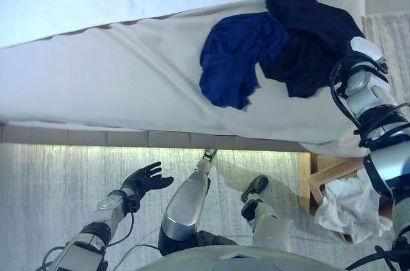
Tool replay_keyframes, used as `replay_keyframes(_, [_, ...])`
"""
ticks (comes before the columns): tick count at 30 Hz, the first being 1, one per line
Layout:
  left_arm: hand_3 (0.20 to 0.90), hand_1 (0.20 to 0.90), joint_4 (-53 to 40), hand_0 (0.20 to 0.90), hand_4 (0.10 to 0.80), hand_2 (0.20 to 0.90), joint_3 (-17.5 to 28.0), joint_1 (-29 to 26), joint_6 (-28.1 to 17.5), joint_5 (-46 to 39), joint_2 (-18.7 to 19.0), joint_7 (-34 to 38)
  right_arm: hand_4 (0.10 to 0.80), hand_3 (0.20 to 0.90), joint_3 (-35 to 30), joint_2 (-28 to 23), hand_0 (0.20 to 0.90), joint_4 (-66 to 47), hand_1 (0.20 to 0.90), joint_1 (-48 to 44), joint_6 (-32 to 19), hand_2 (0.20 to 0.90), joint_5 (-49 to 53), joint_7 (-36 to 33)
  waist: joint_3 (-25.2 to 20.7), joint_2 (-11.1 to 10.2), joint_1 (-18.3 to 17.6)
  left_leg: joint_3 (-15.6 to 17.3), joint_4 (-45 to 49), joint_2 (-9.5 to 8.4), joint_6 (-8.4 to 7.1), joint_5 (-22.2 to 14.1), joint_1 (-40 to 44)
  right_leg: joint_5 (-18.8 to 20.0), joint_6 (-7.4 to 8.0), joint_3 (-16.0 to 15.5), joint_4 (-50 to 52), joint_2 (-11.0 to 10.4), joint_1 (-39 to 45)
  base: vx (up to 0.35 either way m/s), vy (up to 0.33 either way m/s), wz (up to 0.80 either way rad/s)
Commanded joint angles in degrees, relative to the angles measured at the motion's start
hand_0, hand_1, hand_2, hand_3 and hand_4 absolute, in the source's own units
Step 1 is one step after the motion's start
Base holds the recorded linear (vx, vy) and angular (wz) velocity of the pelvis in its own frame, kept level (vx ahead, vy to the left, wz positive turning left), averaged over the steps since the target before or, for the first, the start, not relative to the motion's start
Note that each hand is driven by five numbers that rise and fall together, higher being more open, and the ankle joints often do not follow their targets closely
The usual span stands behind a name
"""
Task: Pick up the clothes from the bed and place them into the basket
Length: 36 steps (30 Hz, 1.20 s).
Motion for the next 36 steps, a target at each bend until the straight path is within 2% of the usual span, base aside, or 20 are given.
replay_keyframes(1, [0.9,0.9,-2.3,0.9,0.8,0.9,0.4,4.0,-1.7,-2.8,1.3,-1.7,0.8,0.9,0.8,-4.2,0.9,4.6,0.9,-3.9,7.5,0.9,-2.4,-7.2,-0.2,-2.5,1.6,4.6,9.5,-2.24,5.09,-12.2,-4.7,-3.1,-3.83,0.3,9.3,0.7,-6.3,0.04,0.061,0.32])
replay_keyframes(4, [0.9,0.9,-3.4,0.9,0.8,0.9,0.2,4.6,-2.3,-3.4,0.9,-1.9,0.8,0.9,0.0,-4.7,0.9,6.1,0.9,-4.1,8.4,0.9,-3.4,-7.8,0.5,-2.2,2.2,4.1,9.7,-2.52,5.37,-11.9,-6.1,-3.1,-3.62,-0.2,10.3,0.3,-7.5,0.014,0.051,0.18])
replay_keyframes(8, [0.9,0.9,-5.1,0.9,0.8,0.9,-0.5,5.3,-2.2,-4.2,0.9,-1.5,0.8,0.9,0.7,-5.3,0.9,6.0,0.9,-5.4,7.1,0.9,-4.2,-7.7,1.2,-1.8,2.9,3.0,10.7,-2.97,5.46,-11.2,-9.3,-3.6,-3.5,-0.2,12.5,-0.2,-10.2,0.004,0.042,0.02])
replay_keyframes(12, [0.9,0.9,-5.7,0.9,0.8,0.9,-1.0,5.9,-3.2,-5.6,0.7,-2.5,0.8,0.9,2.9,-4.9,0.9,4.9,0.9,-7.9,4.7,0.9,-5.1,-6.5,1.3,-1.2,3.2,2.4,11.8,-3.26,5.29,-10.7,-12.6,-4.3,-3.49,0.3,14.4,-0.4,-13.5,0.008,0.062,0.01])
replay_keyframes(17, [0.9,0.9,-7.0,0.9,0.8,0.9,-1.5,6.2,-4.7,-6.8,0.8,-3.3,0.8,0.9,4.5,-3.2,0.9,3.9,0.9,-10.0,1.8,0.9,-1.6,-4.2,1.3,-1.3,3.5,2.3,13.6,-3.5,5.11,-10.5,-16.7,-4.6,-3.38,0.7,15.8,-0.3,-17.5,-0.002,0.01,0.02])
replay_keyframes(21, [0.9,0.9,-8.9,0.9,0.8,0.9,-1.9,7.0,-5.7,-7.9,0.8,-3.2,0.8,0.9,3.6,-0.1,0.9,-2.7,0.9,-10.4,-9.8,0.9,15.1,-4.7,1.3,-1.9,3.5,1.8,15.2,-3.23,4.85,-10.9,-20.1,-4.4,-3.12,0.4,16.4,0.4,-20.9,-0.016,0.003,0.04])
replay_keyframes(23, [0.9,0.9,-8.8,0.9,0.8,0.9,-1.5,7.6,-6.4,-8.1,0.1,-3.2,0.8,0.9,0.8,1.9,0.9,-8.4,0.9,-9.6,-16.1,0.9,23.3,-10.4,1.3,-2.2,3.1,1.9,16.0,-2.81,4.52,-11.3,-21.3,-4.5,-3.11,0.4,16.9,0.6,-22.2,-0.003,0.045,-0.04])
replay_keyframes(25, [0.9,0.9,-8.3,0.9,0.8,0.9,-1.2,8.2,-7.5,-8.5,-1.4,-3.1,0.8,0.9,-4.3,5.2,0.9,-13.5,0.9,-8.1,-20.5,0.9,29.7,-16.0,1.3,-2.6,2.4,2.4,16.4,-2.21,4.27,-11.6,-22.5,-4.3,-2.84,0.6,16.6,0.9,-23.4,-0.017,0.057,-0.11])
replay_keyframes(27, [0.9,0.9,-7.4,0.9,0.8,0.9,-1.4,8.3,-8.1,-9.1,-2.1,-3.3,0.8,0.9,-7.0,7.7,0.9,-15.0,0.9,-7.3,-21.0,0.9,33.2,-16.5,1.3,-2.8,1.9,2.8,16.7,-1.88,4.08,-11.7,-23.2,-4.1,-2.59,1.0,16.0,1.0,-24.1,-0.032,0.057,-0.19])
replay_keyframes(28, [0.9,0.9,-7.2,0.9,0.8,0.9,-1.5,8.2,-8.3,-9.3,-2.3,-3.4,0.668,0.768,-7.7,8.4,0.787,-15.2,0.787,-7.1,-20.3,0.787,34.7,-16.6,1.3,-2.8,1.8,3.0,16.6,-1.78,4.06,-11.7,-23.5,-4.0,-2.48,1.0,15.7,1.0,-24.5,-0.038,0.059,-0.18])
replay_keyframes(29, [0.9,0.9,-7.0,0.9,0.8,0.9,-1.5,8.1,-8.3,-9.4,-2.6,-3.5,0.314,0.414,-8.1,9.0,0.484,-15.1,0.484,-7.1,-19.4,0.484,35.4,-16.5,1.3,-2.7,1.7,3.1,16.6,-1.75,4.01,-11.7,-23.8,-3.8,-2.43,1.1,15.5,0.9,-24.8,-0.041,0.047,-0.2])
replay_keyframes(30, [0.9,0.9,-6.6,0.9,0.8,0.9,-1.7,7.9,-8.5,-9.5,-2.9,-3.6,0.1,0.2,-8.5,9.8,0.3,-14.4,0.3,-7.2,-17.3,0.3,36.9,-16.5,1.3,-2.7,1.5,3.3,16.8,-1.67,3.91,-11.8,-24.2,-3.7,-2.33,1.3,15.0,0.9,-25.3,-0.04,0.032,-0.17])
replay_keyframes(33, [0.9,0.9,-6.2,0.9,0.8,0.9,-2.0,7.7,-8.7,-9.8,-3.2,-3.6,0.1,0.2,-8.1,10.5,0.3,-12.9,0.3,-7.8,-16.3,0.3,37.8,-15.3,1.3,-2.7,1.4,3.6,16.9,-1.46,3.88,-11.9,-24.4,-3.3,-2.24,1.4,13.9,0.9,-25.4,-0.026,0.006,-0.11])
replay_keyframes(36, [0.9,0.9,-6.3,0.9,0.8,0.9,-2.2,7.7,-9.3,-10.0,-3.0,-3.9,0.1,0.2,-5.9,9.8,0.3,-12.0,0.3,-9.5,-16.9,0.3,34.3,-16.6,1.3,-3.0,1.4,4.2,16.4,-1.19,3.57,-11.8,-23.9,-2.6,-2.2,1.0,11.8,1.2,-24.2,-0.028,-0.015,-0.06])
